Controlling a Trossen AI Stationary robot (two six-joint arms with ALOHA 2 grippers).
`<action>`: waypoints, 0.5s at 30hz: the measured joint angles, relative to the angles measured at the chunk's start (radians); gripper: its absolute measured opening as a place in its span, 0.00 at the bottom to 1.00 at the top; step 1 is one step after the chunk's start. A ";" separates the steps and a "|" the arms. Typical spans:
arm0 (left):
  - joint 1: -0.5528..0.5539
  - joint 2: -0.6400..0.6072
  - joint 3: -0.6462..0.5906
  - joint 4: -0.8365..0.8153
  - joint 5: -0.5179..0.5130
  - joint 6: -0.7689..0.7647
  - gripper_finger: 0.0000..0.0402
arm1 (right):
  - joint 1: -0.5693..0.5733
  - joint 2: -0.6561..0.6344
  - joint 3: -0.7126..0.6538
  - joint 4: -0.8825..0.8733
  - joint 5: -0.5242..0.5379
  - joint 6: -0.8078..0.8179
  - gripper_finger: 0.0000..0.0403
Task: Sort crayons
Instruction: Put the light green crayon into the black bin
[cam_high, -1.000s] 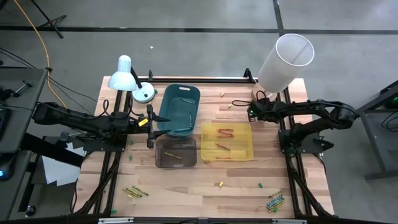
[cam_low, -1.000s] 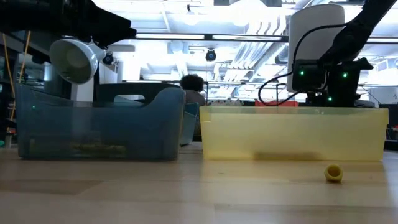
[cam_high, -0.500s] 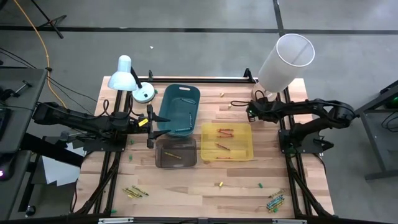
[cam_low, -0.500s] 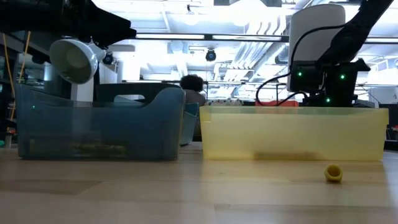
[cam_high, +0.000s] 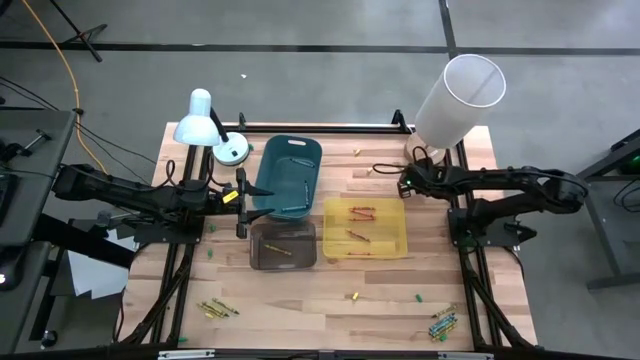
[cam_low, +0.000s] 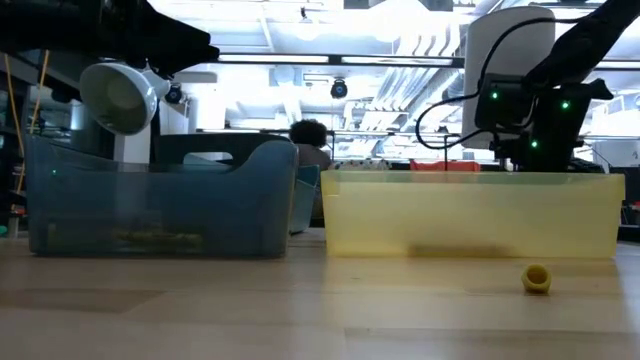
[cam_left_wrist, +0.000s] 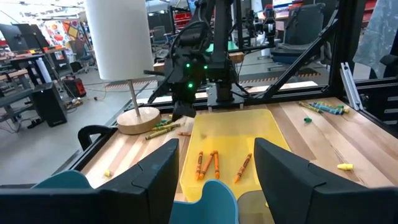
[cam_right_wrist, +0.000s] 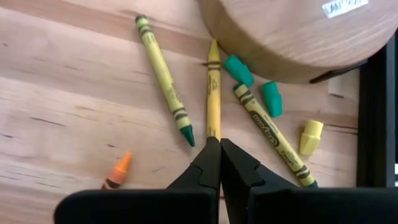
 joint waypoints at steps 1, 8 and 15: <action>0.000 0.000 0.000 0.000 0.000 0.000 0.49 | 0.004 -0.007 0.000 0.000 0.007 0.000 0.00; 0.000 0.000 0.000 0.000 0.000 0.002 0.49 | 0.015 -0.027 0.001 0.001 0.009 0.039 0.00; 0.000 0.000 0.000 0.000 0.000 0.001 0.49 | 0.015 -0.025 0.003 0.074 0.062 0.018 0.00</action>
